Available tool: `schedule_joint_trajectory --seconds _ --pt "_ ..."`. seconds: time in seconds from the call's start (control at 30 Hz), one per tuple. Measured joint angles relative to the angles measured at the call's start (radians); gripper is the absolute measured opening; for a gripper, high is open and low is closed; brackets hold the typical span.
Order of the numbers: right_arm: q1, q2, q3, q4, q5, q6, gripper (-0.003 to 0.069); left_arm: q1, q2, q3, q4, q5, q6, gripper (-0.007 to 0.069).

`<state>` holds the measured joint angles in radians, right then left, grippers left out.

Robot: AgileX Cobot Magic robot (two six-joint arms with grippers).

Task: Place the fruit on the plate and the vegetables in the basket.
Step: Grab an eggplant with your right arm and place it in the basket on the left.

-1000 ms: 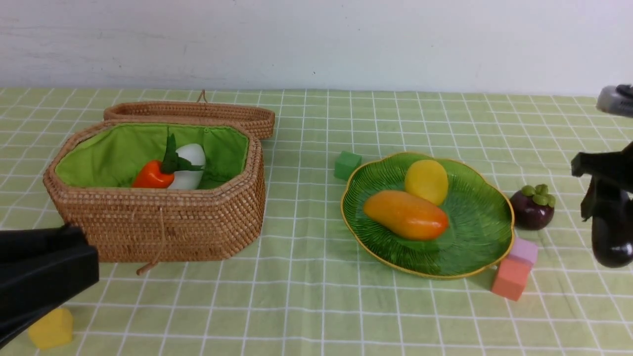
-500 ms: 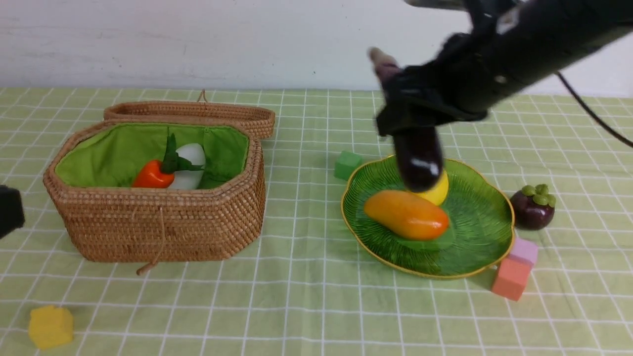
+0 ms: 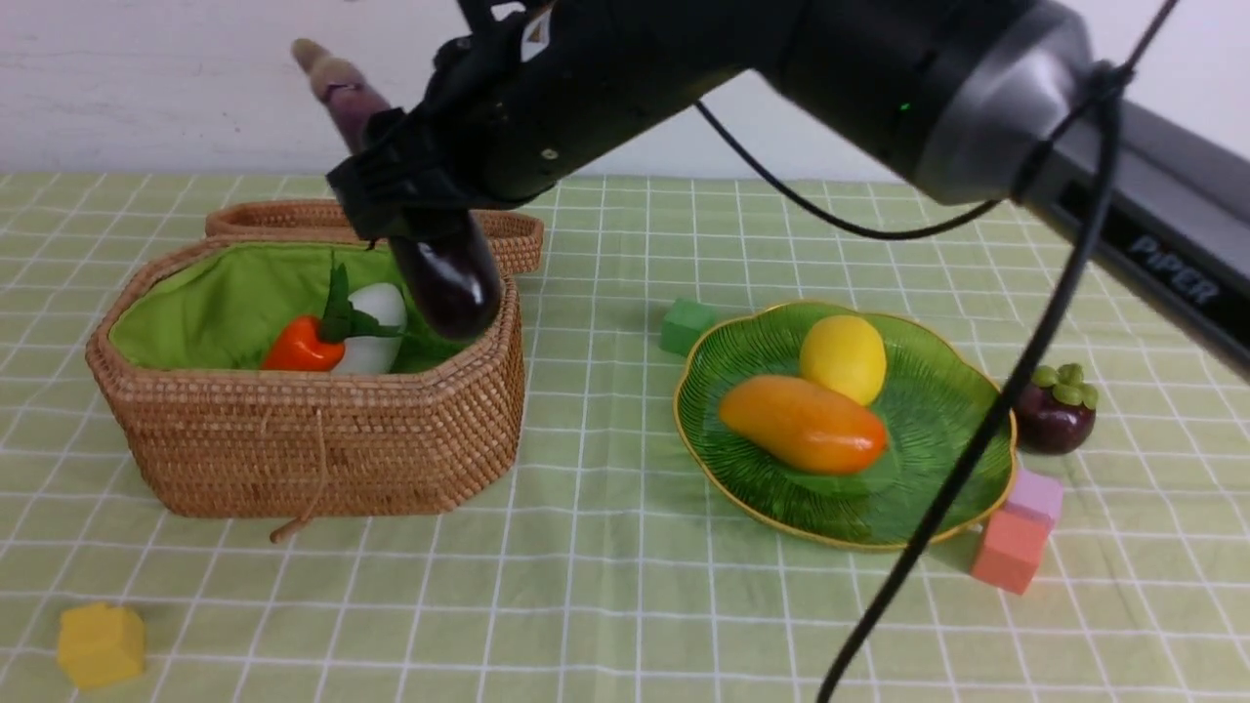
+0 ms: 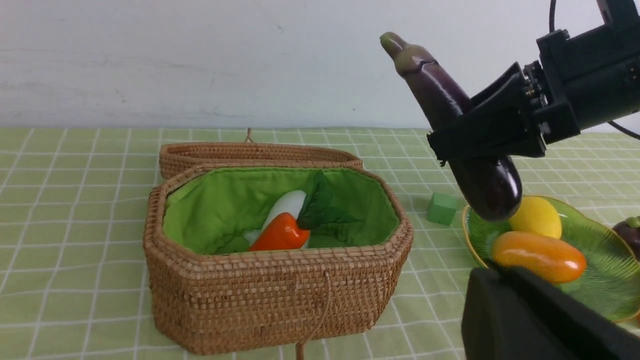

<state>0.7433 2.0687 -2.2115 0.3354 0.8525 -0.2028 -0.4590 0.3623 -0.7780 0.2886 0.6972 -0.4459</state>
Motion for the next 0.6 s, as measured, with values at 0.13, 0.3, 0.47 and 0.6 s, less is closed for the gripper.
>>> schedule_joint_trajectory --seconds 0.13,0.3,0.47,0.6 --pt "0.002 0.038 -0.017 0.083 -0.051 -0.074 0.0386 0.0 0.0 0.0 0.012 0.011 -0.019 -0.0013" --pt "0.002 0.061 -0.02 0.143 -0.09 -0.162 0.0386 0.0 0.0 0.0 0.017 0.011 -0.022 -0.0013" --pt "0.002 0.074 -0.021 0.164 -0.142 -0.198 0.0386 0.0 0.0 0.0 0.018 0.011 -0.023 -0.0013" --pt "0.003 0.093 -0.022 0.173 -0.243 -0.271 0.0386 0.0 0.0 0.0 0.018 0.011 -0.024 -0.0013"
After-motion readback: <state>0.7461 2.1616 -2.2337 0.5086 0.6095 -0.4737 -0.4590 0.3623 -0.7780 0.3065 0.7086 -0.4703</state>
